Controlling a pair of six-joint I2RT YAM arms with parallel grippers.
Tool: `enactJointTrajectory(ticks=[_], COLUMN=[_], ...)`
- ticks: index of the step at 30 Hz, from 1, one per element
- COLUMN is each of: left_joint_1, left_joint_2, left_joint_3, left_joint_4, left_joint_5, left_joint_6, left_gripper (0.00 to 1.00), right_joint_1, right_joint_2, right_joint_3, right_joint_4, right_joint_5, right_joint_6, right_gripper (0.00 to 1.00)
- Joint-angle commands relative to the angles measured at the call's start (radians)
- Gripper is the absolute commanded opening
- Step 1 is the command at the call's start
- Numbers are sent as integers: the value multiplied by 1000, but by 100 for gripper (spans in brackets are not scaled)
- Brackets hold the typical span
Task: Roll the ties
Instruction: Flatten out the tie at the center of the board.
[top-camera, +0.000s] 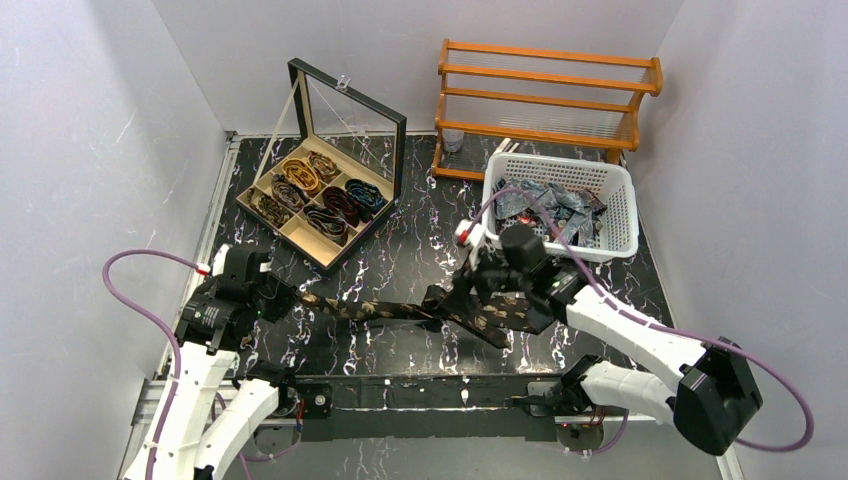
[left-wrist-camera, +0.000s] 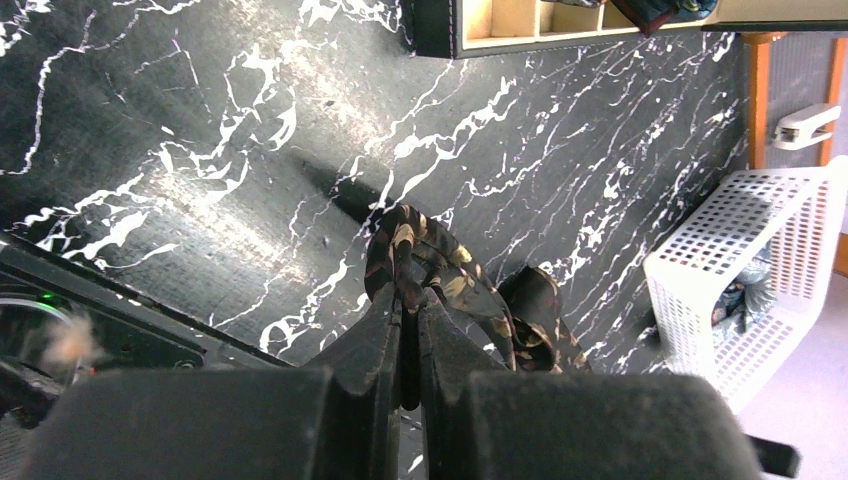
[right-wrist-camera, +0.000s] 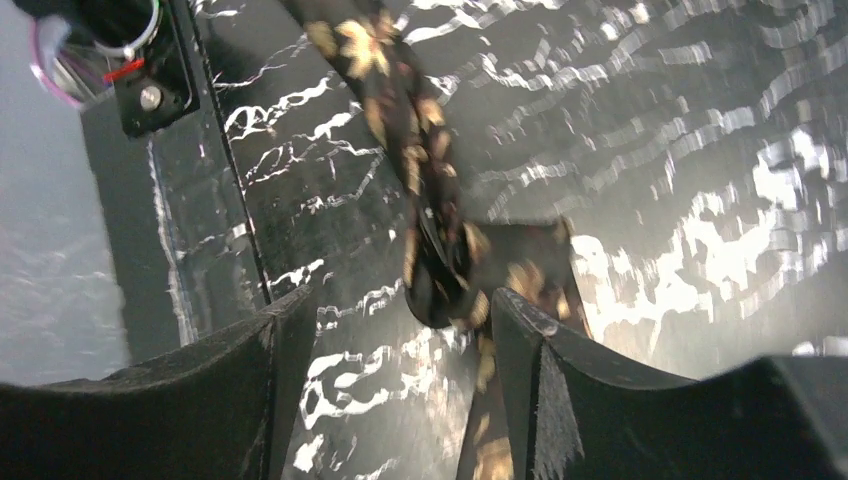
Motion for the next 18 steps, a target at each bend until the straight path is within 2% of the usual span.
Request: enactJointTrajectory(ticks=[1,4,6,8,11,18], left_joint_1=[7,7,7,7,7,7], left_joint_2=[-22,-47,-68,-82,-89,-99], left_joint_3=[-41,-66,-79,-93,-100,-86], left_joint_4=[18,40,49,65,83,65], left_joint_5=[61,100,119,140,164,167], left_joint_6=[-63,-117,-165,-216,-276,-368], left_gripper=[0,0,0,0,0,0], right_joint_1=[256,458,543,576,648,755], right_joint_2=[67,217,354,454,568,845], right_joint_3=[-55,-36,-21,17,83,192], right_joint_4=[368,606,808,936,1049,1418], right_joint_5=[232,505,713,786,802,995], right_joint_6=[-235,-354,-415,-422,-477,-630], right_gripper=[75,76,79,82,84,96])
